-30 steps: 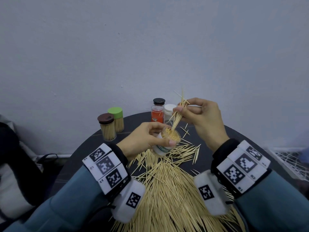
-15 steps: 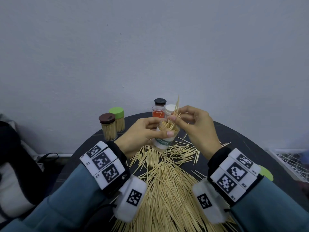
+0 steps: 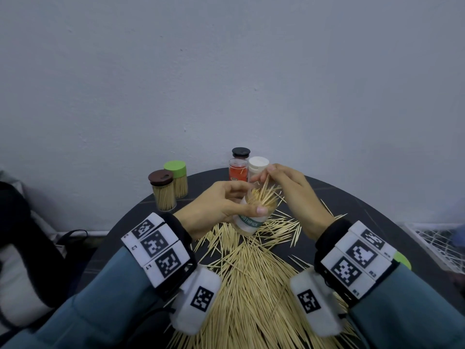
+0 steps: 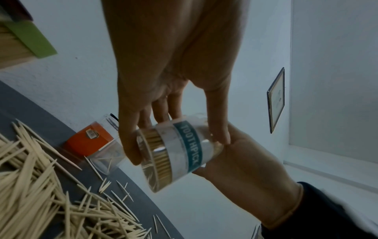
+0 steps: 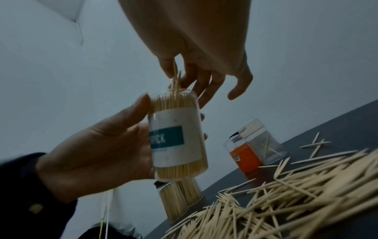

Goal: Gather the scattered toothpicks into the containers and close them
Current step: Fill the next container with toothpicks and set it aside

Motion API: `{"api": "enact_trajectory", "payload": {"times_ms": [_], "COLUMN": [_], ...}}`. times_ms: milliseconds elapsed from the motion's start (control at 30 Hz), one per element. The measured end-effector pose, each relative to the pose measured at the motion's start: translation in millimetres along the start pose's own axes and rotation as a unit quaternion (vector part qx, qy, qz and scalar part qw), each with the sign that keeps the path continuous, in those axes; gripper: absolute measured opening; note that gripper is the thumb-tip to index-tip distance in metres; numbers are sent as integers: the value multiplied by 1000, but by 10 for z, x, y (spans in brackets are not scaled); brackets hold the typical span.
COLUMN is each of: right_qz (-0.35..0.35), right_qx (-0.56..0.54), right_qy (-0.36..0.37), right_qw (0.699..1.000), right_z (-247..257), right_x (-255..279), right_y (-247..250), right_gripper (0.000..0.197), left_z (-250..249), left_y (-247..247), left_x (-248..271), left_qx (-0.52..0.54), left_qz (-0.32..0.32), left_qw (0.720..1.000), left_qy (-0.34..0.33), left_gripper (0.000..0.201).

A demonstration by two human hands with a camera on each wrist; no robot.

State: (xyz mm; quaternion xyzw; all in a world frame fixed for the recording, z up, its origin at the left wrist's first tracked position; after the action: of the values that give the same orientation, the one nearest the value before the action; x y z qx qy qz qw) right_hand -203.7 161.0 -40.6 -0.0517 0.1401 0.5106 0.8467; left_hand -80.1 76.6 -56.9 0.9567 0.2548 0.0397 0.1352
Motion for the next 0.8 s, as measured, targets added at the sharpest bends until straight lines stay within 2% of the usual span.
{"api": "enact_trajectory", "payload": {"times_ms": [167,367,533,633,733,800], "right_qz": [4,29,35,85,108,105], "right_qx": [-13,-17,24,69,84,68], "right_qy": [-38,-107,-134,-170,-187,-182], "right_qw": [999,994,990,979,973,975], "right_z": [-5,-22,37,2,18,79], "right_x": [29,5,38,93,121,121], "right_y": [-26,-45,-23,-56,-66,-56], "right_gripper": [35,15,35,41,41,33], "left_z": [-23,-22,-50,-62,-59,-55], "left_y": [-12,-15,-45,-69,-66,-45], "left_x": [13,21,38,56,61,55], "left_qx": [-2,-16,-26,-33,-44,-38], "left_qz": [7,18,48,71,73,66], "left_qw": [1000,1000,999,997,996,997], "left_qy": [0,1,2,2,3,7], "left_gripper": [53,52,47,49,57,57]}}
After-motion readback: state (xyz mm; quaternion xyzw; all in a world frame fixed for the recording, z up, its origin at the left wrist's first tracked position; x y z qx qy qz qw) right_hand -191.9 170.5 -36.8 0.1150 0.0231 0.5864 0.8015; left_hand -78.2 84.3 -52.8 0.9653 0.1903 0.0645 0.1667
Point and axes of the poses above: each hand's wrist, its own x-axis away from the middle knuckle, its own y-axis out of the back of the hand, z = x × y, the point moved 2 cm from there along -x, towards the middle knuckle, and after that the axes turned 8 degrees about -x, right-handed, at the moved point
